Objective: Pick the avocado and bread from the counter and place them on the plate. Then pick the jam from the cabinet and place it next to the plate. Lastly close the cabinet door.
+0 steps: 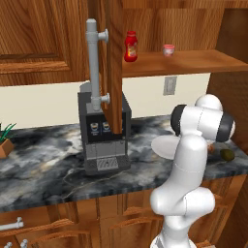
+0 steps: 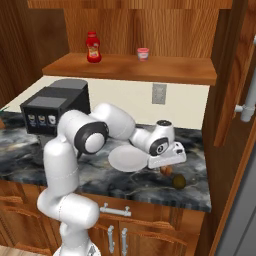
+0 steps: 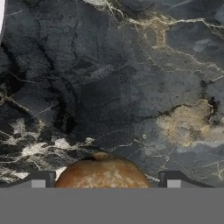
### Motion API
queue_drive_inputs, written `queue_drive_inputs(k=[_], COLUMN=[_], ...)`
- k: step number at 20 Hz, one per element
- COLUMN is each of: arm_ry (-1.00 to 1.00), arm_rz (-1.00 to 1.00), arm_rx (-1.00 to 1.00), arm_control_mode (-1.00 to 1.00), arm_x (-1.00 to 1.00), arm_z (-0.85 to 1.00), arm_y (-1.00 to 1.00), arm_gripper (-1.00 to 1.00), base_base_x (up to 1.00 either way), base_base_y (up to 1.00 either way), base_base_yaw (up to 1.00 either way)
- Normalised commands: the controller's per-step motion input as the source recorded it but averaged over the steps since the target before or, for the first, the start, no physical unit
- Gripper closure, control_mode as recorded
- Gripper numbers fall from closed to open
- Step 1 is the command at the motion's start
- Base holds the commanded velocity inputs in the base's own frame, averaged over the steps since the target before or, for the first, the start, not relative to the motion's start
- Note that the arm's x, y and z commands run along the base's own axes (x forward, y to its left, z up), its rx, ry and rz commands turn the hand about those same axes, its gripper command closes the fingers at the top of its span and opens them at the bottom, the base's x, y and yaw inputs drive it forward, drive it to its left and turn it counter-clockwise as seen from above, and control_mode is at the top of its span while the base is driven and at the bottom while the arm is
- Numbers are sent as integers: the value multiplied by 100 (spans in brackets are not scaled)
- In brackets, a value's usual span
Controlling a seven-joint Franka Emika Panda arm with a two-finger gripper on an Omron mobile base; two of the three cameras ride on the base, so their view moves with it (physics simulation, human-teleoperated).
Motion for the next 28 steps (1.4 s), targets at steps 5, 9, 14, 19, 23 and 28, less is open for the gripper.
queue_drive_inputs(k=[5,9,14,19,23,28], arm_ry=[19,4,-1,-10,-12,-14], arm_rz=[0,0,0,0,0,0], arm_rx=[-6,0,7,8,5,1], arm_control_mode=[-100,-100,-100,-100,-100,-100], arm_x=[0,-9,-27,-44,-41,-31], arm_z=[-36,1,51,66,54,38], arm_y=[0,-2,-5,0,5,31], arm_gripper=[100,100,100,100,100,100], base_base_x=[0,0,0,0,0,0], base_base_y=[0,0,0,0,0,0], base_base_yaw=[0,0,0,0,0,0])
